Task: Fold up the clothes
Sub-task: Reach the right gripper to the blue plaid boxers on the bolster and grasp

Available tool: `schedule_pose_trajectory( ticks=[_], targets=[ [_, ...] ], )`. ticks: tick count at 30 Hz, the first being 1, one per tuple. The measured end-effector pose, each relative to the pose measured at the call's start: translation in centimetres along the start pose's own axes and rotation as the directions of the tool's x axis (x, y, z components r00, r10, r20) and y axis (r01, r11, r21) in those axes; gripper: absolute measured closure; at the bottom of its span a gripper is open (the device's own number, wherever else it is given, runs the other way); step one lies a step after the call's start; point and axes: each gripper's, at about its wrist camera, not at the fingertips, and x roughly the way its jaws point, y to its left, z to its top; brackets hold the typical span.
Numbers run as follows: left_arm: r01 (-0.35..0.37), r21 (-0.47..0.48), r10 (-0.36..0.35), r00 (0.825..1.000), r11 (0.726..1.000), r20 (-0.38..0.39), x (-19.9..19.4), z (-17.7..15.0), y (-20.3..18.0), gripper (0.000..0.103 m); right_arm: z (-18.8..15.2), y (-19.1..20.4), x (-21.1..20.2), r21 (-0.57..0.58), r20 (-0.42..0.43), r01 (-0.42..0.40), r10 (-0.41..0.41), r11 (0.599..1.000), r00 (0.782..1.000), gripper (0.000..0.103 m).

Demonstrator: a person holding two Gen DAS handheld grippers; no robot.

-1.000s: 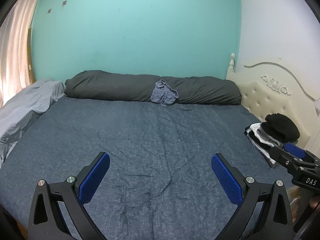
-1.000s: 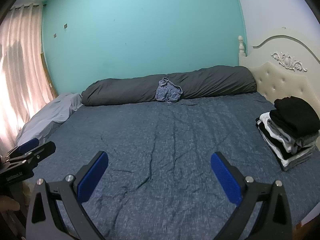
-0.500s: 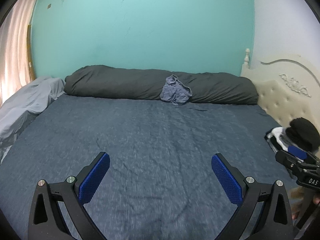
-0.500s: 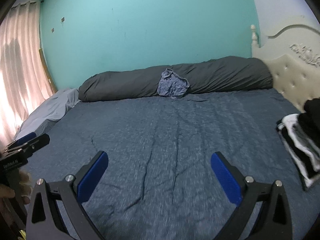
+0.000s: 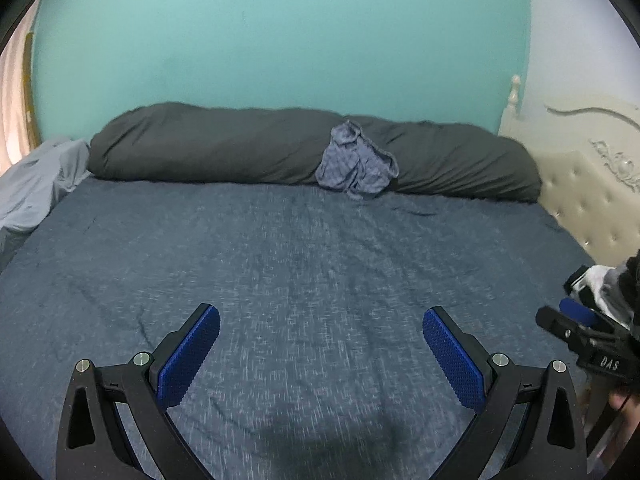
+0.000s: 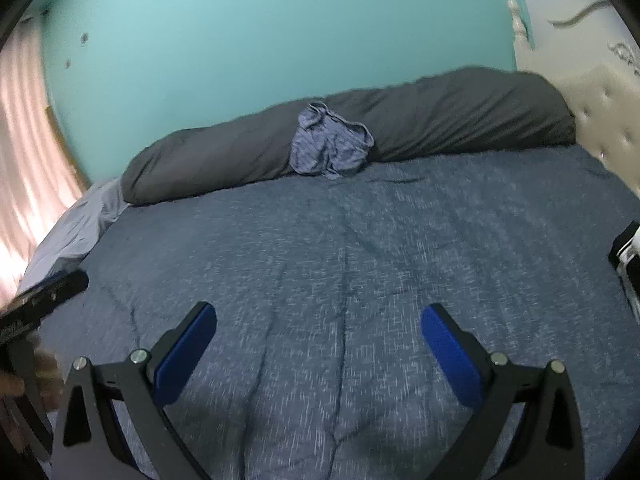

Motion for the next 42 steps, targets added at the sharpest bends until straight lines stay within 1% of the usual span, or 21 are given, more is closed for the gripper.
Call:
schedule_pose_trajectory(
  ticks=[6,11,14,20,25,29,33,35,38,40,42],
  targets=[
    [-0.022,-0.033,0.020,0.999,0.999,-0.040,2.6,2.0,1.3,0.000,2.4,-0.4,4.2,0.005,-0.080,0.030,-0.030,1.000,0.996,0.000],
    [-0.026,-0.038,0.023,0.998,0.999,-0.064,4.8,4.3,2.3,0.000,5.3,-0.8,7.5,0.013,-0.095,0.065,-0.064,0.998,0.993,0.000],
    [-0.032,-0.029,0.030,0.997,0.999,-0.077,6.8,6.0,3.0,0.000,7.4,-0.9,10.4,0.018,-0.096,0.077,-0.075,0.997,0.993,0.000],
    [-0.053,-0.068,0.045,0.992,0.996,-0.116,12.1,9.4,5.1,0.000,11.9,-0.8,17.4,0.002,-0.126,0.084,-0.083,0.996,0.989,0.000],
    [-0.074,-0.079,0.063,0.989,0.994,-0.136,16.0,11.1,6.6,0.000,16.2,-2.0,23.7,0.034,-0.152,0.081,-0.075,0.996,0.986,0.000],
    [-0.085,-0.108,0.069,0.987,0.990,-0.147,18.5,11.6,8.4,0.000,19.2,-3.0,28.7,0.036,-0.160,0.086,-0.080,0.996,0.984,0.000],
    [-0.106,-0.121,0.087,0.985,0.987,-0.152,20.4,11.4,10.4,0.000,20.9,-3.1,33.5,-0.007,-0.193,0.097,-0.097,0.995,0.976,0.000],
    [-0.121,-0.128,0.100,0.983,0.984,-0.157,21.2,10.9,11.4,0.000,21.5,-3.5,35.9,-0.001,-0.214,0.116,-0.114,0.993,0.970,0.000],
    [-0.138,-0.152,0.111,0.979,0.979,-0.174,22.5,9.9,12.9,0.000,22.3,-4.5,38.6,0.053,-0.212,0.135,-0.121,0.989,0.970,0.000],
    [-0.143,-0.168,0.111,0.976,0.975,-0.190,23.3,9.0,13.8,0.000,22.6,-4.8,39.9,0.067,-0.216,0.113,-0.096,0.991,0.972,0.000],
    [-0.148,-0.174,0.113,0.974,0.974,-0.197,23.8,8.3,14.4,0.000,23.1,-4.9,41.1,0.048,-0.207,0.125,-0.112,0.991,0.972,0.000]
  ],
)
